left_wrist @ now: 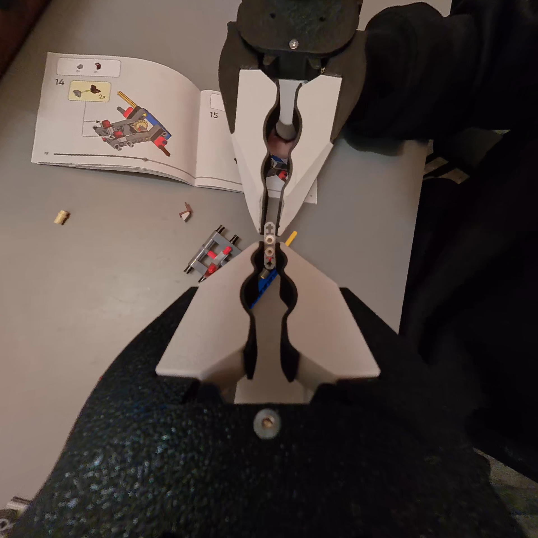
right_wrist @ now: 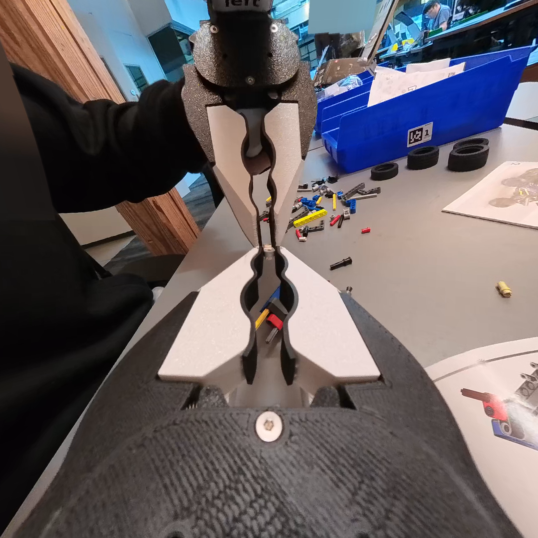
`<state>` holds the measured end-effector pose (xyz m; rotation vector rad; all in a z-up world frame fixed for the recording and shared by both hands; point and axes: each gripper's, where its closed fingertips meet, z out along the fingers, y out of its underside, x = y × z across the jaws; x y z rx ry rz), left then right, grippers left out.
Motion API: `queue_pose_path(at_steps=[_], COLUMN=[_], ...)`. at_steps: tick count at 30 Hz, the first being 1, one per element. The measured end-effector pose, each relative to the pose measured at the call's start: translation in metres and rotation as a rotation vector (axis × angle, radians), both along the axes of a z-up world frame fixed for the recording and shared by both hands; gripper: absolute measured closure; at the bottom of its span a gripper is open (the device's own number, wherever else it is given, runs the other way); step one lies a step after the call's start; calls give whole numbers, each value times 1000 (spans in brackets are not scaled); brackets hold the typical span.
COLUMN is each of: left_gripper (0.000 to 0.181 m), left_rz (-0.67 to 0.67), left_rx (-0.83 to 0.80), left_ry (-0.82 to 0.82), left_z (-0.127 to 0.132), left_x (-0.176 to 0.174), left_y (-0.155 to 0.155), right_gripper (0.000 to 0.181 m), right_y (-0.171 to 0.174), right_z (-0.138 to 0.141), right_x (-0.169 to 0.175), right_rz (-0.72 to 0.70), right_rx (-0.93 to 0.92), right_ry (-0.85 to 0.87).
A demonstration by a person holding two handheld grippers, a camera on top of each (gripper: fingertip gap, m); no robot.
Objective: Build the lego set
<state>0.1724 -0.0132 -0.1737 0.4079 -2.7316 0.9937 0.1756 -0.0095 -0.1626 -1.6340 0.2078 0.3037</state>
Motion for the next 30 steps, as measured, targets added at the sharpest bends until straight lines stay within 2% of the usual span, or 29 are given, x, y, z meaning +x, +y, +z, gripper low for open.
queue_pose_path(at_steps=[1, 5, 9, 11, 15, 19, 27, 30], left_gripper=[177, 173, 165, 161, 159, 168, 178, 161], left_rz=[-5, 27, 37, 52, 42, 43, -17, 22], left_rx=[-1, -23, -80, -77, -75, -79, -41, -50], left_ry=[-8, 4, 49, -41, -321, -476, -509, -500], left_z=[0, 0, 9, 14, 21, 23, 13, 17], left_x=[0, 1, -1, 7, 14, 15, 10, 17], left_y=[0, -1, 1, 5, 4, 0, -1, 0], right_gripper=[176, 176, 176, 176, 176, 176, 175, 175], right_y=[0, 0, -1, -4, -9, -9, -6, -5], right_z=[-1, -1, 5, 6, 10, 12, 8, 8], right_x=[-1, 2, 4, 11, 19, 18, 15, 11], right_rz=[3, -13, -19, -52, -74, -64, -56, -41], right_rx=[-4, -9, 44, 62, 101, 120, 98, 92], right_ry=[-2, -3, 71, 96, 143, 163, 150, 128])
